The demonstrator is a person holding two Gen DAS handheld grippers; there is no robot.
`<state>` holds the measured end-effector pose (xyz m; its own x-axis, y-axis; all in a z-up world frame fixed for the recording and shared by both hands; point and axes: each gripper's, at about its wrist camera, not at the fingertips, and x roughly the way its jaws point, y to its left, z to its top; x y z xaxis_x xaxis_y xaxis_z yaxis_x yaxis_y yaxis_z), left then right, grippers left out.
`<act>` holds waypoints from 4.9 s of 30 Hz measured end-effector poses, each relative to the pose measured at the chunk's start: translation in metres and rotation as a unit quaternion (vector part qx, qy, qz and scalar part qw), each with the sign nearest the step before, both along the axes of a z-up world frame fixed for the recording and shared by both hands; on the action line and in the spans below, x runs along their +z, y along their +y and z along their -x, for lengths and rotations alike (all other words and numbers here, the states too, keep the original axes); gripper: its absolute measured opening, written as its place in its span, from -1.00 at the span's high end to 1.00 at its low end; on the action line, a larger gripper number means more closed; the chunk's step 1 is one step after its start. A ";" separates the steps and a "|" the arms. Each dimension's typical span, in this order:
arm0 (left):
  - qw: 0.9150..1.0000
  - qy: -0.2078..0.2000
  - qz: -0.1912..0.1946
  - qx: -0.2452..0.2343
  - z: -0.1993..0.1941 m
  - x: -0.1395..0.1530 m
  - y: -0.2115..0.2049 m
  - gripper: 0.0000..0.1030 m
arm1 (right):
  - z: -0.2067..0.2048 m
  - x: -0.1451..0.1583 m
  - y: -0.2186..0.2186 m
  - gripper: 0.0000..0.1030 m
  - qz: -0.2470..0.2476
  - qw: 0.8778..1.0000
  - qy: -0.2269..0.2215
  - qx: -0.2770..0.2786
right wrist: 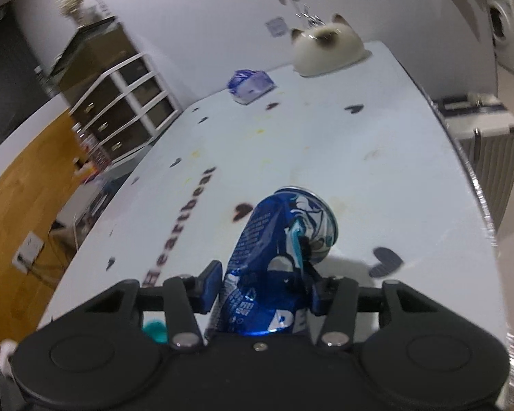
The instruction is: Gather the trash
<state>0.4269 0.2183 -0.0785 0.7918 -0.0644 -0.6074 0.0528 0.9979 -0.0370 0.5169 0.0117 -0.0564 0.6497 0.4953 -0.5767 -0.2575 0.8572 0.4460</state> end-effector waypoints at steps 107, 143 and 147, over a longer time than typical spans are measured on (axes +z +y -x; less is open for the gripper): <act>0.972 0.225 0.019 -0.065 0.074 -0.301 -0.394 0.03 | 0.190 -0.343 -0.374 0.58 0.065 0.979 0.168 -0.098; 0.962 0.268 0.002 -0.046 0.055 -0.332 -0.382 -0.70 | 0.183 -0.363 -0.395 -0.29 0.103 0.968 0.185 -0.130; 0.967 0.251 0.003 -0.050 0.061 -0.311 -0.386 -0.72 | 0.190 -0.347 -0.399 -0.32 0.109 0.967 0.183 -0.142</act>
